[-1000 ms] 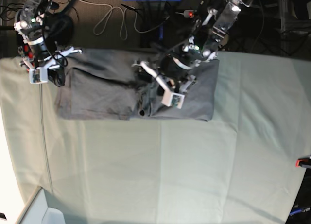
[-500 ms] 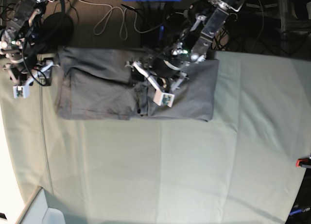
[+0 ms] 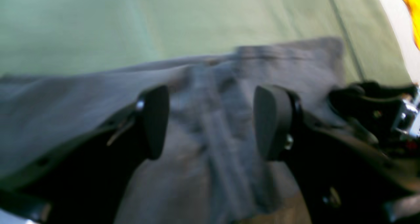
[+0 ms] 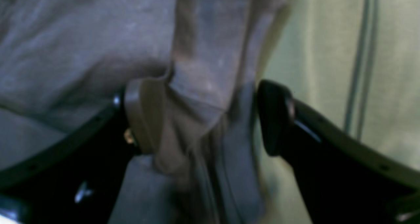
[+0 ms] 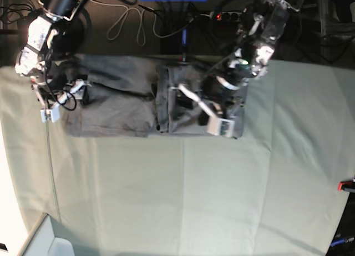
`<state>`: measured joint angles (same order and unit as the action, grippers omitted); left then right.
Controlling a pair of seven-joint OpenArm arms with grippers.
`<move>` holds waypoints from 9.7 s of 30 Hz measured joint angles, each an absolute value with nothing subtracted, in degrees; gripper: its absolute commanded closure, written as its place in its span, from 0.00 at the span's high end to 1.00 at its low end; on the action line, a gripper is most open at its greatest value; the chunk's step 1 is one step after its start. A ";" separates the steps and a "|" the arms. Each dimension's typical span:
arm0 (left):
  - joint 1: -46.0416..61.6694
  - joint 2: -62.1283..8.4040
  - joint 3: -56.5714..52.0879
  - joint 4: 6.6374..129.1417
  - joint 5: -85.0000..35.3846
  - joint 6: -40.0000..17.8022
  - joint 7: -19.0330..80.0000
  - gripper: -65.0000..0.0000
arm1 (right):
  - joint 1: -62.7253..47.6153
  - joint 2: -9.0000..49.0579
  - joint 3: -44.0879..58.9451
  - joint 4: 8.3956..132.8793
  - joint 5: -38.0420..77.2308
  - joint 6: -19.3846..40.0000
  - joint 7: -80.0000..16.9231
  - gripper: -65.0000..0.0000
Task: Layout the t-shirt on the table in an organized manner, then fold the t-shirt properly
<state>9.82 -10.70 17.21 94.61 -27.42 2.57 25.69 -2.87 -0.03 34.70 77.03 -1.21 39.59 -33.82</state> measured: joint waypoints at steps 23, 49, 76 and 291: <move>16.97 -10.35 -19.18 97.19 -34.06 2.31 25.56 0.61 | -3.70 -2.39 34.81 76.44 -0.54 39.40 -32.38 0.00; 19.35 -10.20 -34.96 97.19 -33.95 2.17 25.93 0.61 | -14.31 -8.73 15.70 105.91 -2.02 39.55 -35.42 0.00; 23.94 -10.17 -40.75 96.86 -33.98 1.87 25.85 0.61 | -1.91 -8.25 -25.39 84.49 -2.07 39.57 -34.87 0.00; 4.03 -4.73 -2.57 84.16 -17.85 1.91 25.96 0.01 | -10.37 3.14 -15.00 100.99 -1.65 39.59 -35.33 0.07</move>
